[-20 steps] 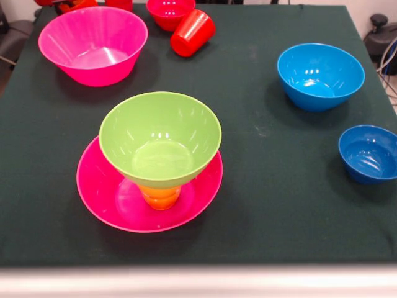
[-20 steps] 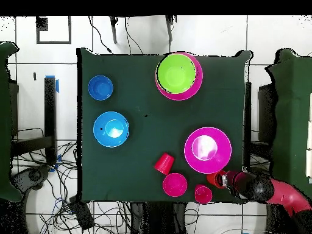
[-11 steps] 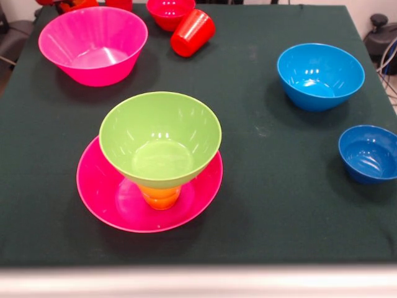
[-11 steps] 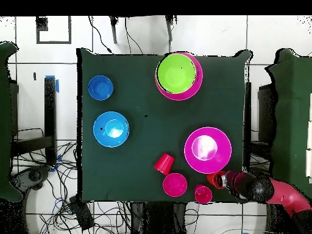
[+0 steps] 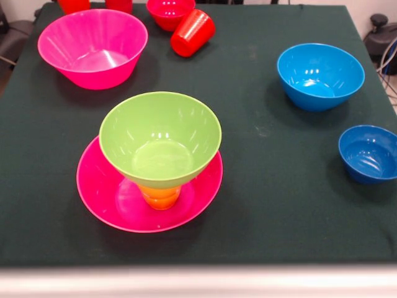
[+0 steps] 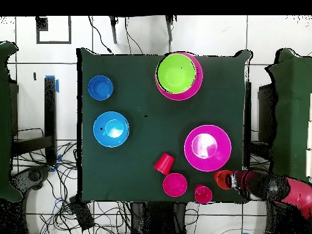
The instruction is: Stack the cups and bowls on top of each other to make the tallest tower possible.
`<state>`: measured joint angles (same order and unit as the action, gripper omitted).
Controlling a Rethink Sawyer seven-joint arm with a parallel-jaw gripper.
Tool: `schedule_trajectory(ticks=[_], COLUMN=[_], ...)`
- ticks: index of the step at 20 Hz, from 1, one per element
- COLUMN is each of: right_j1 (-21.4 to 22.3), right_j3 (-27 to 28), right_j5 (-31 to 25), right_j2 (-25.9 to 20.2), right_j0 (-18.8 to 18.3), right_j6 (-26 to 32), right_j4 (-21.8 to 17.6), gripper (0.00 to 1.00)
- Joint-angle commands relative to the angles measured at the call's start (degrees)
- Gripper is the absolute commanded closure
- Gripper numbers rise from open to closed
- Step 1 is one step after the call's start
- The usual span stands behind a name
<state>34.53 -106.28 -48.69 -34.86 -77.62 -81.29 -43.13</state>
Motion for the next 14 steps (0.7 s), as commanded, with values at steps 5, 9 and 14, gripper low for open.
schedule_trajectory(ticks=[5, 9, 14], right_j1=[4.57, 8.17, 12.87], right_j3=[-0.43, -2.99, -4.19], right_j5=[-7.86, -8.81, -9.92], right_j2=[-5.37, -6.23, -7.39], right_j0=[4.04, 4.24, 5.82], right_j6=[12.64, 10.58, 8.43], right_j4=[1.73, 3.83, 6.93], gripper=[1.0, 1.0, 1.0])
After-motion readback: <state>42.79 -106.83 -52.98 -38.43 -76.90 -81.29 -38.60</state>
